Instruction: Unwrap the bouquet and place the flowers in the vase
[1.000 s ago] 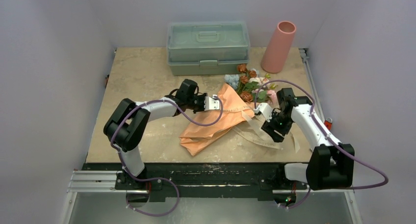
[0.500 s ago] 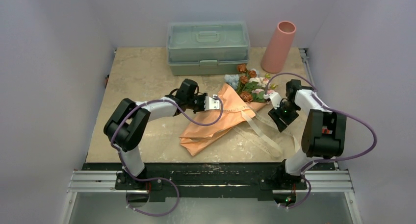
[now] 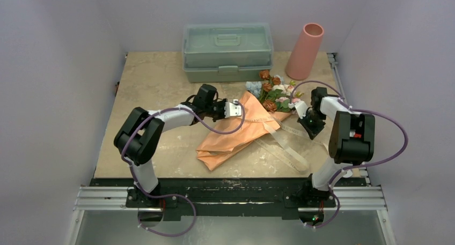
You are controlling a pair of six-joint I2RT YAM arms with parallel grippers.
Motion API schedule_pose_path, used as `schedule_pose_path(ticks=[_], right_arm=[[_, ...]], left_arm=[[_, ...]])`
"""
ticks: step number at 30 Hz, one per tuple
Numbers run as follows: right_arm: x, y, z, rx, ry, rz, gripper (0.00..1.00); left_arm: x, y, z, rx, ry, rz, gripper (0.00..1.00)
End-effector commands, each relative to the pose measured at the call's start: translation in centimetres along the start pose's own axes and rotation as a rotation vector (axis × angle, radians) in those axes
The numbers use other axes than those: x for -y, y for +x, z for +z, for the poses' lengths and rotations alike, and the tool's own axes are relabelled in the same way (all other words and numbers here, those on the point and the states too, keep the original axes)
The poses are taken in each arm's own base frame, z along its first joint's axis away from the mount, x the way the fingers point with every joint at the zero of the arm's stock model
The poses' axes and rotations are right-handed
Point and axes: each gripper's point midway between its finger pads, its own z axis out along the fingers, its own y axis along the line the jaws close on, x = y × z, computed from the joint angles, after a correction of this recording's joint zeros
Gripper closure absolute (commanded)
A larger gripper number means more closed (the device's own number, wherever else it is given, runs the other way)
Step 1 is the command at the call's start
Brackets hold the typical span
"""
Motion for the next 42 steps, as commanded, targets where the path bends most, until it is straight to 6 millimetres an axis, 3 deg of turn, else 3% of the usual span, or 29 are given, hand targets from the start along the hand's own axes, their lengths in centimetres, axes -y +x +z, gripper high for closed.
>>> schedule_pose_path(ticks=[1, 6, 12, 18, 21, 24, 28, 31, 33, 39, 40, 42], right_arm=[[-1.0, -1.4, -1.1, 0.053, -0.068, 0.003, 1.0], [-2.6, -6.6, -8.6, 0.319, -0.161, -0.02, 1.0], [-5.5, -14.2, -17.5, 0.621, -0.259, -0.095, 1.0], [-11.4, -21.9, -24.4, 0.842, -0.328, -0.306, 1.0], [-14.3, -25.0, -26.8, 0.917, -0.374, -0.39, 1.0], [-16.4, -27.1, -28.9, 0.974, -0.395, -0.471, 1.0], [-18.8, -28.2, -30.8, 1.019, -0.44, -0.525, 1.0], [-19.8, -28.2, -31.6, 1.039, -0.45, -0.558, 1.0], [-20.3, -28.0, -31.7, 1.041, -0.457, -0.575, 1.0], [-20.4, -28.0, -32.0, 1.053, -0.437, -0.556, 1.0], [-20.3, -28.2, -32.1, 1.057, -0.438, -0.538, 0.96], [-19.7, -28.4, -31.7, 1.04, -0.412, -0.492, 0.85]], left_arm=[[-2.9, -3.0, -1.1, 0.078, -0.067, -0.037, 0.82], [-4.8, -4.7, -3.1, 0.135, -0.109, -0.143, 0.51], [-6.9, -8.2, -6.2, 0.241, -0.169, -0.19, 0.26], [-9.0, -13.7, -9.0, 0.397, -0.224, -0.175, 0.21], [-9.0, -16.3, -10.1, 0.466, -0.221, -0.147, 0.2], [-8.9, -18.1, -10.7, 0.509, -0.22, -0.132, 0.19], [-9.6, -19.8, -11.5, 0.553, -0.256, -0.134, 0.19], [-9.9, -20.7, -11.9, 0.573, -0.258, -0.114, 0.24], [-9.8, -21.0, -11.9, 0.57, -0.247, -0.102, 0.35], [-9.3, -20.3, -11.8, 0.533, -0.231, -0.108, 0.92], [-9.3, -20.1, -11.9, 0.524, -0.234, -0.119, 1.0], [-9.7, -19.3, -12.5, 0.508, -0.25, -0.15, 1.0]])
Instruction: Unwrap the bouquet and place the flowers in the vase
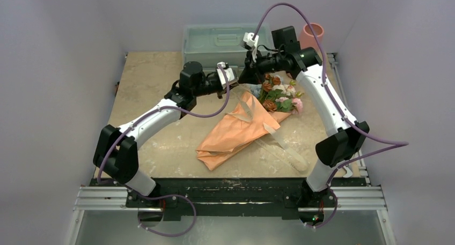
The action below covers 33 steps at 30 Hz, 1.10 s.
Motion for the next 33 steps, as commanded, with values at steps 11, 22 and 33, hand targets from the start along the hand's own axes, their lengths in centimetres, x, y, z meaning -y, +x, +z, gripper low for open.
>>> schedule_pose_path(ticks=[11, 22, 33], right_arm=[[2.9, 4.4, -2.5, -0.077, 0.124, 0.214, 0.42], [3.2, 11.5, -4.0, -0.249, 0.167, 0.249, 0.42], [3.0, 16.0, -4.3, -0.363, 0.18, 0.259, 0.43]], left_arm=[[-13.1, 2.3, -9.5, -0.09, -0.365, -0.1, 1.0], [-25.1, 8.5, -20.2, -0.181, -0.749, -0.133, 1.0], [-31.6, 15.5, -24.7, -0.233, -1.003, -0.264, 1.0]])
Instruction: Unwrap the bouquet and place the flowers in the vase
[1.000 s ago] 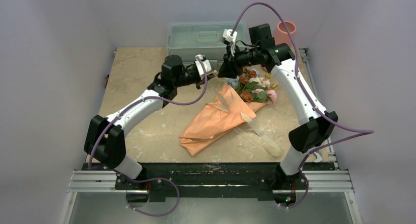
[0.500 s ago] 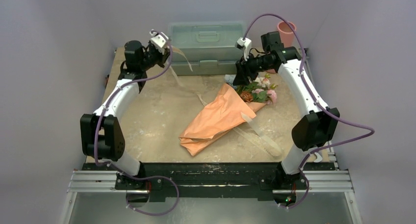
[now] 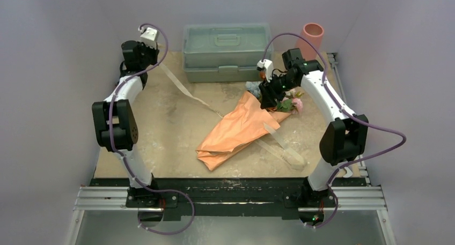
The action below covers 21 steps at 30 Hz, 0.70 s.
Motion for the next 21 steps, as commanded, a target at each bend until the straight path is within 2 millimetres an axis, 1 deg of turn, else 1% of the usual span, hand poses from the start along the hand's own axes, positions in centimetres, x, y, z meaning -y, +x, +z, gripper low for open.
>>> schedule_pose_path(ticks=[1, 3, 5, 6, 9, 12, 14, 16, 18, 20, 21], right_arm=[[0.3, 0.7, -1.5, -0.013, 0.057, -0.056, 0.43], [0.2, 1.3, -1.3, -0.027, 0.057, -0.063, 0.43], [0.4, 1.8, -1.1, -0.04, 0.061, -0.059, 0.43], [0.4, 1.9, -1.0, -0.045, 0.059, -0.055, 0.44], [0.4, 2.0, -0.8, -0.046, 0.049, -0.049, 0.44], [0.4, 1.3, -0.6, -0.028, 0.037, -0.048, 0.43], [0.3, 0.3, -0.1, -0.003, 0.026, -0.049, 0.43], [0.0, -1.0, 0.9, 0.019, 0.026, -0.058, 0.44], [-0.3, -2.9, 2.4, 0.05, 0.04, -0.077, 0.45], [-0.9, -5.3, 4.1, 0.093, 0.056, -0.112, 0.46], [-1.3, -6.4, 5.3, 0.109, 0.055, -0.123, 0.47]], left_arm=[[-2.5, -2.6, 1.0, 0.068, -0.081, -0.053, 1.0], [-2.4, -2.6, 1.0, 0.071, -0.074, -0.06, 1.0], [-3.1, -2.5, 0.8, 0.066, -0.119, -0.079, 1.0], [-3.8, -1.9, 0.7, 0.042, -0.151, -0.091, 1.0], [-6.4, 1.2, 0.6, -0.068, -0.248, -0.115, 1.0], [-7.9, 3.9, -0.1, -0.15, -0.28, -0.125, 1.0], [-8.4, 5.1, -0.9, -0.184, -0.291, -0.137, 1.0], [-8.3, 5.6, -1.5, -0.193, -0.282, -0.143, 1.0], [-8.0, 5.4, -2.0, -0.187, -0.273, -0.15, 1.0], [-7.9, 5.0, -2.3, -0.18, -0.27, -0.153, 1.0], [-8.1, 4.7, -2.5, -0.176, -0.274, -0.153, 1.0]])
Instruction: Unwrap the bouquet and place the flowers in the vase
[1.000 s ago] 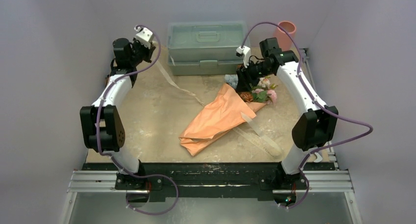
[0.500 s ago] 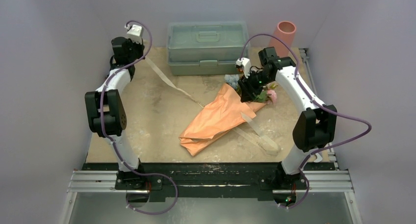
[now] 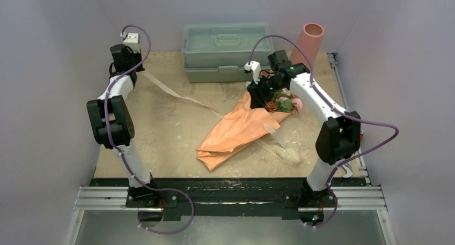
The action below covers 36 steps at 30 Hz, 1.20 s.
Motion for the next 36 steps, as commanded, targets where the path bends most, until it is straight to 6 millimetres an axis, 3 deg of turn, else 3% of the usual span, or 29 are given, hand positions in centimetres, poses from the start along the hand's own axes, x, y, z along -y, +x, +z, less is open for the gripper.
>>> schedule_pose_path(ticks=[1, 4, 7, 11, 17, 29, 36], right_arm=[[-1.0, -7.1, 3.8, 0.147, 0.03, -0.082, 0.47], [-1.3, -9.8, 6.6, 0.173, 0.045, -0.109, 0.48], [-1.8, -11.0, 9.4, 0.158, 0.048, -0.144, 0.48], [-2.8, -11.1, 12.8, 0.129, 0.02, -0.169, 0.48], [-3.4, -9.6, 17.3, 0.056, 0.019, -0.205, 0.48], [-0.9, -7.4, 20.8, -0.006, 0.111, -0.233, 0.52], [-0.4, -5.6, 22.1, -0.061, 0.128, -0.263, 0.58]], left_arm=[[0.2, -2.3, -1.7, 0.038, 0.003, -0.015, 1.0], [-0.3, -3.2, -2.1, 0.052, 0.002, -0.027, 1.0], [-0.1, -4.0, -2.4, 0.063, 0.02, -0.031, 1.0], [0.3, -5.1, -2.8, 0.081, 0.04, -0.04, 1.0], [0.3, -5.2, -2.9, 0.082, 0.042, -0.044, 1.0], [1.0, -6.1, -3.3, 0.112, 0.079, -0.048, 1.0], [1.3, -6.2, -3.7, 0.119, 0.098, -0.039, 1.0]])
